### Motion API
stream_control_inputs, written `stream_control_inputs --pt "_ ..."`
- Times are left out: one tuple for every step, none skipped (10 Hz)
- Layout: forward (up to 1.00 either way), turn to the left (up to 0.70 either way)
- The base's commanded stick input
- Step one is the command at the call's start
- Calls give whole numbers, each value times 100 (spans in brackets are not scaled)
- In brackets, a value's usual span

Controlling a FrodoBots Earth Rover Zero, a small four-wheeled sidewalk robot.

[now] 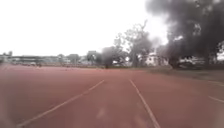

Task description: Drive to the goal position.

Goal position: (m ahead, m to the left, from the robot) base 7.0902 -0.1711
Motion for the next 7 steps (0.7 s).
stream_control_inputs --pt "70 0" --pt "70 0" --pt "70 0" --pt "70 -3" --pt "70 -16" --pt "70 -29" --pt "70 -35"
